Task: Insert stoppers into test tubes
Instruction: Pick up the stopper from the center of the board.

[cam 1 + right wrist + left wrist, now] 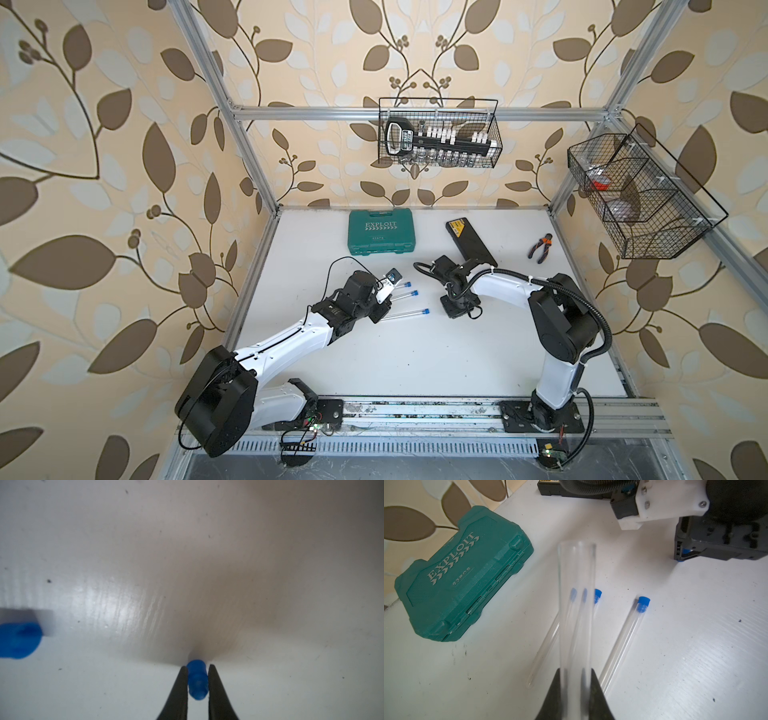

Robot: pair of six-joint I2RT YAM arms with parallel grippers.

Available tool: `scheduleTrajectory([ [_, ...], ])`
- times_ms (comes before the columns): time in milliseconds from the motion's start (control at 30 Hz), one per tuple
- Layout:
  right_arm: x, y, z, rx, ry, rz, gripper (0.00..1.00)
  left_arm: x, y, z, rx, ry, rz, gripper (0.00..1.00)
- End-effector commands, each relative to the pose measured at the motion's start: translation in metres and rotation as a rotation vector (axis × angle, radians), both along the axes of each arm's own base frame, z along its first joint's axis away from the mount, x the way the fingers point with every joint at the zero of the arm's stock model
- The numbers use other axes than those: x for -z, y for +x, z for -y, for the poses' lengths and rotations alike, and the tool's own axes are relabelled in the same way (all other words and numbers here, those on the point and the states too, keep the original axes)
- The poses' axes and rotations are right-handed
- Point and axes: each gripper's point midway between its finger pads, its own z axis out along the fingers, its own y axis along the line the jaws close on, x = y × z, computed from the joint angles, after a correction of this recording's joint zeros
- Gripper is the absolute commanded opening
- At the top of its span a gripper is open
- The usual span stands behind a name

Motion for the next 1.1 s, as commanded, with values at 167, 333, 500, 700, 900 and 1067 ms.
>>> scheduleTrajectory([
  [167, 0.013, -0.008, 0.009, 0.012, -0.02, -0.045, 0.25, -0.011, 0.003, -0.003, -0.011, -0.012, 0.041, 0.0],
  [333, 0.014, -0.009, 0.011, 0.014, -0.03, -0.046, 0.19, -0.011, 0.004, -0.003, -0.012, -0.011, 0.045, 0.0],
  [500, 0.004, -0.004, 0.02, 0.011, -0.08, -0.011, 0.15, -0.012, 0.004, -0.003, -0.014, -0.01, 0.045, 0.0],
  [700, -0.034, 0.014, 0.06, -0.012, -0.326, 0.128, 0.16, -0.013, 0.005, -0.004, -0.017, -0.007, 0.053, 0.0],
  [900, -0.01, 0.013, 0.038, -0.09, -0.398, 0.146, 0.29, -0.012, 0.005, -0.008, -0.024, 0.017, 0.059, 0.0],
  [1067, -0.014, 0.001, -0.026, -0.107, -0.112, 0.13, 0.37, -0.01, 0.004, -0.011, -0.03, 0.024, 0.06, 0.0],
])
